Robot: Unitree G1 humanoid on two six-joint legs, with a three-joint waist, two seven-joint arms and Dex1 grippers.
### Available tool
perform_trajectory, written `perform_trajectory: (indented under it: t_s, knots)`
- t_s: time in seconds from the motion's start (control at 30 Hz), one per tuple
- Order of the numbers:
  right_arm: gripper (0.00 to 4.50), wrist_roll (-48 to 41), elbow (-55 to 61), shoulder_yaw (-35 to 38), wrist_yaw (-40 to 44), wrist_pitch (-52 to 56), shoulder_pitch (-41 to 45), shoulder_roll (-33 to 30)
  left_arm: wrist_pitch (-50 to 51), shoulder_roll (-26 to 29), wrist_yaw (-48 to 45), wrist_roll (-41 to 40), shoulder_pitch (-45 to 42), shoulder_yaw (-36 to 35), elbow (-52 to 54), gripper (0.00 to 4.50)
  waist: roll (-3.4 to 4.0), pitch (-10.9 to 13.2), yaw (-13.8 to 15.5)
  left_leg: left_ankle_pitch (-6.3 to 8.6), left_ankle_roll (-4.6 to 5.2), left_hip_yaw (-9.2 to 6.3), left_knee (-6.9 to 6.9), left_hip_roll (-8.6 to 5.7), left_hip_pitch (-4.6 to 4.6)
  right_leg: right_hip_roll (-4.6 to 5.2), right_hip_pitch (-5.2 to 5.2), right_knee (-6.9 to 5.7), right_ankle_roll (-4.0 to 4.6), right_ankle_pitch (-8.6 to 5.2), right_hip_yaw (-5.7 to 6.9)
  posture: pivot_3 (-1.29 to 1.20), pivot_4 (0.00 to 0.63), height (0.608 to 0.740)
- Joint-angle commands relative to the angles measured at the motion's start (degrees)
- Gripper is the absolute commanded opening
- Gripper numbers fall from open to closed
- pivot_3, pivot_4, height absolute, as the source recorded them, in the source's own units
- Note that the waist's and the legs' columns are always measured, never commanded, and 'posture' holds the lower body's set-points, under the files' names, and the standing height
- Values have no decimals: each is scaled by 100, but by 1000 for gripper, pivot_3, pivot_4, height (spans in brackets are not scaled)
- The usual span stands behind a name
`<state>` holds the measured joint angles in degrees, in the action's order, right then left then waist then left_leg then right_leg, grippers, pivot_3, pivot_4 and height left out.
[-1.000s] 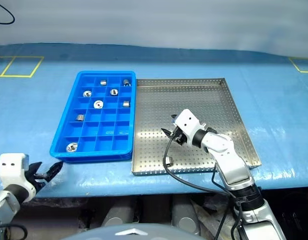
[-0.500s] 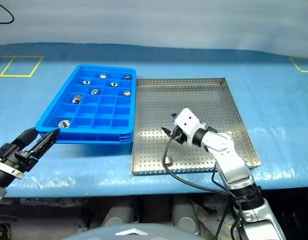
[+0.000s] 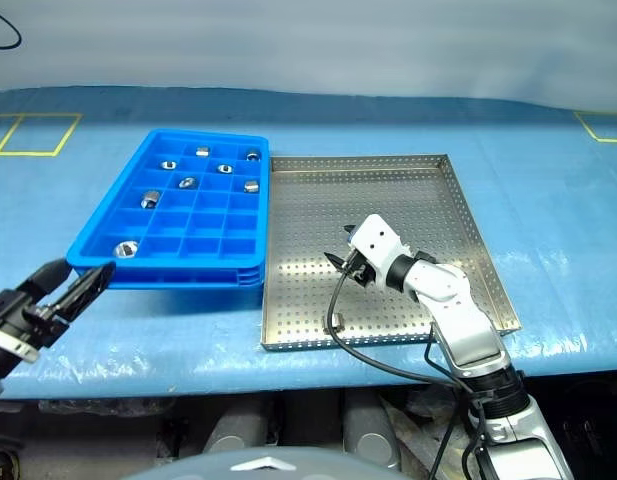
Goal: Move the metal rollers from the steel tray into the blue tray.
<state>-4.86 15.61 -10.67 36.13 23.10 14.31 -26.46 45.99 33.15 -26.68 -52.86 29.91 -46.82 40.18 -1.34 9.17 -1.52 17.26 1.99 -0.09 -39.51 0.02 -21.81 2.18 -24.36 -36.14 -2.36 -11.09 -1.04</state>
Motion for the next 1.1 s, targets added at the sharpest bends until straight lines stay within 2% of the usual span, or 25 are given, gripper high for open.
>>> perform_trajectory:
  t_s: [0.03,0.17,0.27,0.4,0.5,0.63,0.73,0.87,1.0,1.1]
  knots:
    - [3136,-22,7,19,48,-143,147,23,-59,205,-162,494,555,72,118,3879,0,0,4,0,0,0,4,2,0,-1,-1,3,1,-1,1,-30,150,740]
    - [3136,-10,-91,-30,101,-187,227,39,-221,104,-259,833,1057,189,36,3879,6,4,17,0,0,4,8,5,2,-4,-3,4,2,-3,-1,-9,150,740]
    - [3136,3,-136,-76,155,-202,277,38,-426,-46,-298,507,942,-139,213,3879,8,5,48,-1,-2,2,8,11,1,-5,-7,3,3,-4,3,-5,150,740]
    - [3136,7,-163,-106,159,-219,328,56,-679,-101,-164,-60,302,-196,318,3879,9,5,90,-5,-9,1,8,19,2,-9,-7,1,4,-3,6,-2,150,740]
    - [3136,11,-139,-84,110,-229,329,67,-851,-66,113,-565,-540,100,433,3879,10,5,93,-6,-11,-1,8,18,2,-10,-4,-1,5,-2,8,-39,150,740]
    - [3136,43,73,89,-68,-158,192,13,-724,27,498,-738,-1908,1314,460,3879,11,4,75,-7,-13,-1,3,13,2,-9,5,-2,12,7,6,-92,150,740]
    - [3136,104,269,337,-303,-69,68,-73,-410,-8,800,-327,-2950,2547,26,3879,15,1,46,-9,-16,0,4,5,6,-11,8,-1,7,10,1,-144,150,740]
    - [3136,278,537,664,-600,92,-131,-254,42,-112,928,148,-3734,3886,-485,3879,23,-1,-113,-12,-18,5,4,1,6,-12,4,-1,0,13,-9,-210,150,740]
    - [3136,348,881,994,-829,285,-443,-394,295,-464,934,406,-4314,4686,-1085,3879,25,-2,-320,-7,-10,11,5,2,4,-15,1,5,-33,31,-15,-278,150,740]
    - [3136,395,1066,1163,-1004,388,-670,-385,257,-734,956,952,-4762,5200,-1720,3879,27,-4,-422,-2,-1,13,6,2,3,-19,0,5,-36,32,-19,-309,150,740]
